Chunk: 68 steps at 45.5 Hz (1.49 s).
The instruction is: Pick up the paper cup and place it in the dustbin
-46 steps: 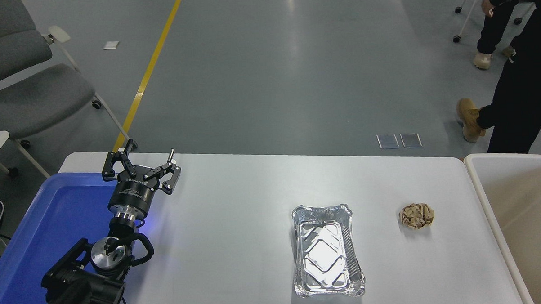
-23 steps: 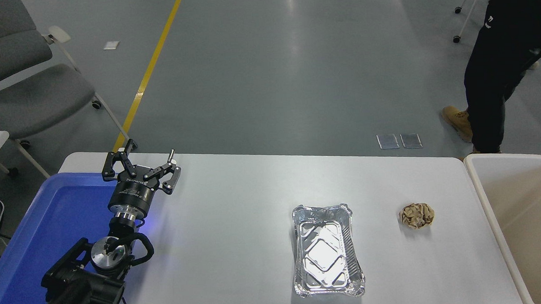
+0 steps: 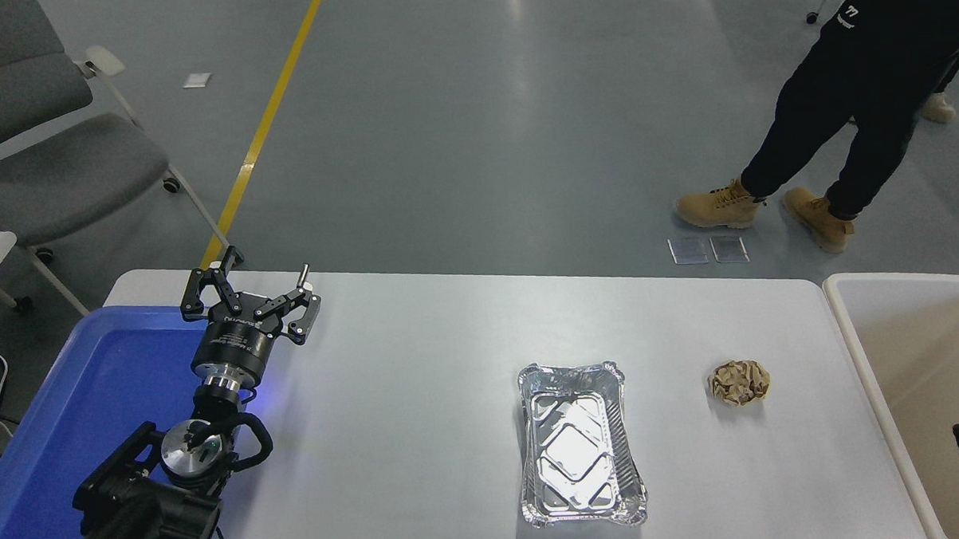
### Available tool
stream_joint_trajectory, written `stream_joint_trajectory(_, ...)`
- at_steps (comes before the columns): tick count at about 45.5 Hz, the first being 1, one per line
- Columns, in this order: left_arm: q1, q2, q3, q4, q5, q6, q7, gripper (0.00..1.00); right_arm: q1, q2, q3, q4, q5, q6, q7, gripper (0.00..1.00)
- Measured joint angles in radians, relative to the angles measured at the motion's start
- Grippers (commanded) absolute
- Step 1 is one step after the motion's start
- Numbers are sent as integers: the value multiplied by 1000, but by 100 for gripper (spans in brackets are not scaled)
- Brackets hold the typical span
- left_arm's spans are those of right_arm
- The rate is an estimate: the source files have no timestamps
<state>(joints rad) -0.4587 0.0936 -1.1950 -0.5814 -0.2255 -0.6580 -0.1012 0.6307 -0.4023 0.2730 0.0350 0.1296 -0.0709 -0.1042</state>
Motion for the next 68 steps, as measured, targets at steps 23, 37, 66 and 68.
stream_joint_trajectory(23,0,0,0,0,0,0,0,99,308,-196,-72,439,-144,-27,-2,100)
stream_joint_trajectory(37,0,0,0,0,0,0,0,99,537,-262,-313,658,-314,-41,-1,100)
stream_joint_trajectory(66,0,0,1,0,0,0,1,99,1163,-258,-1095,1242,-413,10,41,100)
stream_joint_trajectory(68,0,0,1,0,0,0,1,99,1214,-255,-1134,1289,-413,27,42,100)
